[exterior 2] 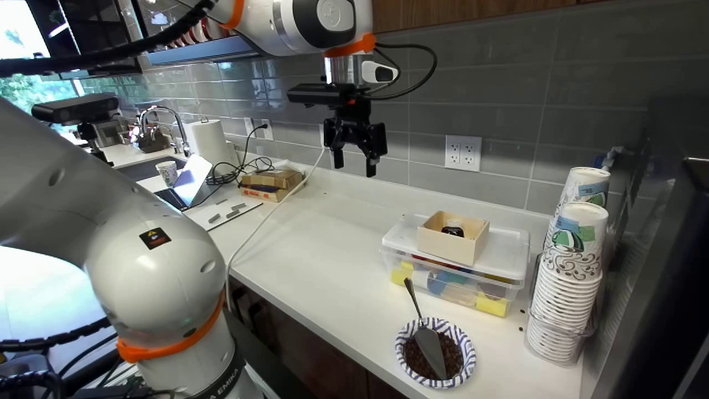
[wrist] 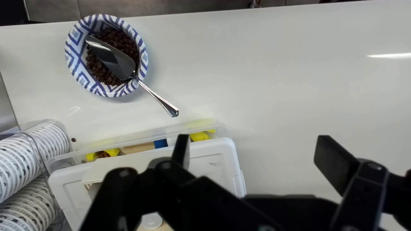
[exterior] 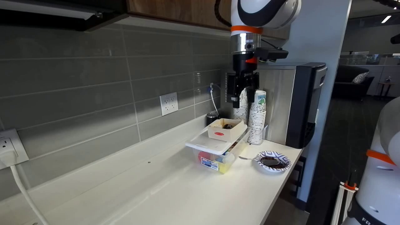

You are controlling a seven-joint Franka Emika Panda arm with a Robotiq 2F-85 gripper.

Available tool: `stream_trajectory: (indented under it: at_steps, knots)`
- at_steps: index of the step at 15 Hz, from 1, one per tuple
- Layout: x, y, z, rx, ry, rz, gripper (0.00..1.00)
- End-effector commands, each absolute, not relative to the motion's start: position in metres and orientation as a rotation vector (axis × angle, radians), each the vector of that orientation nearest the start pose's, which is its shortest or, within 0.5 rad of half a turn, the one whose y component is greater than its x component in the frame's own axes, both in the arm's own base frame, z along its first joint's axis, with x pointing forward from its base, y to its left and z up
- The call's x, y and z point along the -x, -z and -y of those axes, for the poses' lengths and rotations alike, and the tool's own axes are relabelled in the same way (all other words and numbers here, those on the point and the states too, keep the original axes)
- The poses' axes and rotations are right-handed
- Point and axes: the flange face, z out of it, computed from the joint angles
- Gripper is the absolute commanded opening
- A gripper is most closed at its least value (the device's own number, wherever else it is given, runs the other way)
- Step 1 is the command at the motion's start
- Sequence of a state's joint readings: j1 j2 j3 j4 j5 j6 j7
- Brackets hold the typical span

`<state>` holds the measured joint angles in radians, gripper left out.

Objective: Remove the black object from the wooden box and put it on the counter

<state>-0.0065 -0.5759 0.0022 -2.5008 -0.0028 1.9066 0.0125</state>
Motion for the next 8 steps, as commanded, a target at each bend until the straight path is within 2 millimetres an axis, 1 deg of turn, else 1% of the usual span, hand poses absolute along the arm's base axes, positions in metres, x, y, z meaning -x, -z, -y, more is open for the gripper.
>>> stream_trajectory:
  at_steps: [1,5,8]
  knots:
    - [-0.389,-0.460,0.004,3.146,-0.009,-0.031,1.00]
    - [-0.419,-0.436,0.010,3.138,0.042,-0.012,1.00]
    - [-0.445,-0.416,0.021,3.135,0.115,-0.020,1.00]
